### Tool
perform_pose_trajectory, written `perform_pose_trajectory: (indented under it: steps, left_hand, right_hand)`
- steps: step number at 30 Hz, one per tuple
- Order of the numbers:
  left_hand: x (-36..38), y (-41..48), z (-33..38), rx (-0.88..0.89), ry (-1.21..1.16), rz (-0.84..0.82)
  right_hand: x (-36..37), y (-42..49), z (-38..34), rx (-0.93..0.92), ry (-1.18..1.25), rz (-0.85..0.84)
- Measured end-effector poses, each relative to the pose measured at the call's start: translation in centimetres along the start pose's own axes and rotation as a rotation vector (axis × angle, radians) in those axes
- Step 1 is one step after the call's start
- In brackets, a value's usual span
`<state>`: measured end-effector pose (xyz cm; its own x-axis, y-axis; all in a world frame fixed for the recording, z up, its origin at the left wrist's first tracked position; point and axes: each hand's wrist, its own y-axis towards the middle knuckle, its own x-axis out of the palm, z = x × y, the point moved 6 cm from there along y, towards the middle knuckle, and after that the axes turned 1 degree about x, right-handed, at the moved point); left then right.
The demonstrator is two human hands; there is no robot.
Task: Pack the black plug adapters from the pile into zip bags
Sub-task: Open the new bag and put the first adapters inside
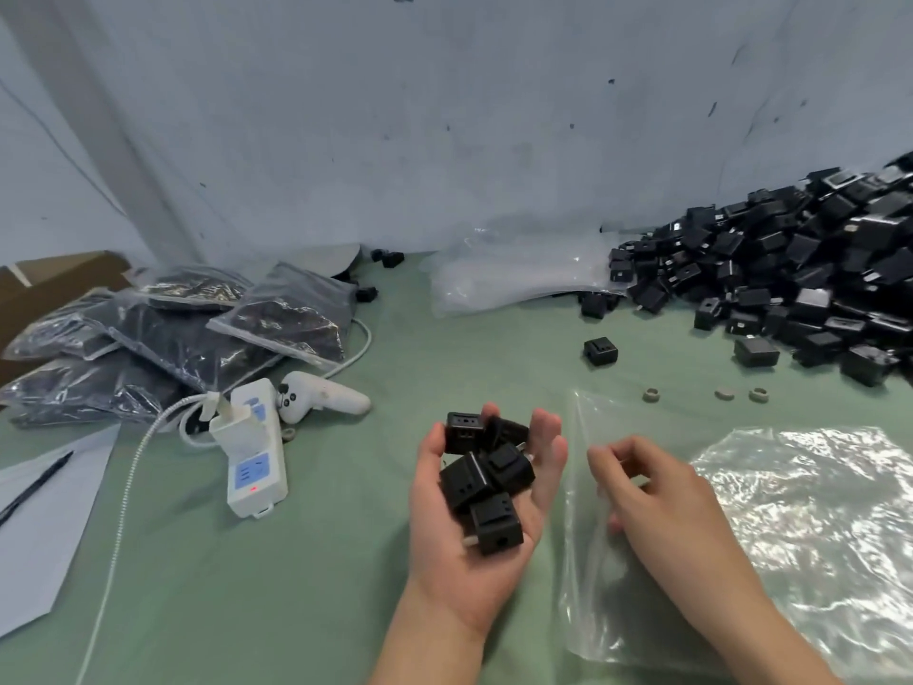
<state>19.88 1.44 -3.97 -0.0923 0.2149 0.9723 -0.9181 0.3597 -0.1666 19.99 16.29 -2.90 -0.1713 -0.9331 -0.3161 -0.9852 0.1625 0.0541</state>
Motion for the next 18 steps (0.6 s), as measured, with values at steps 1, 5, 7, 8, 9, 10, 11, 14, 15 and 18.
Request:
perform_pose_trajectory:
  steps: [1,5,7,8,9,10,11,14,15,18]
  left_hand:
    - [0.1,0.2,-0.1,-0.007,0.003,0.001]
    - [0.7,0.7,-0.3,-0.011,0.024,0.014]
    - [0.9,0.8,0.0,0.006,0.056,0.037]
    - [1.1,0.7,0.2,0.014,0.075,0.048]
    - [1.2,0.7,0.4,0.025,0.096,0.057]
    - [1.3,0.7,0.6,0.041,0.121,0.066]
    - [1.4,0.7,0.9,0.063,0.148,0.077]
    - [1.6,0.7,1.0,0.139,0.262,0.115]
    - [1.7,0.8,0.7,0.147,0.317,0.111]
    - [2.1,0.9,-1.0,0.15,0.528,0.083]
  right_hand:
    - [0.2,0.1,-0.2,-0.003,0.002,-0.015]
    - [1.0,0.6,-0.7,-0.002,0.004,-0.062]
    - [1.1,0.9,-0.9,-0.012,-0.007,-0.059]
    - [1.0,1.0,-1.0,-0.022,-0.011,-0.055]
    - [1.0,1.1,-1.2,-0.033,-0.009,-0.049]
    - [1.1,1.1,-1.4,-0.043,0.001,-0.041]
    - [1.1,1.1,-1.6,-0.048,0.029,-0.033]
    - [1.5,1.1,-2.0,-0.009,0.194,-0.036]
    - [1.8,1.0,-2.2,-0.003,0.223,-0.05]
    - [2.2,0.8,-3.4,-0.06,0.214,-0.077]
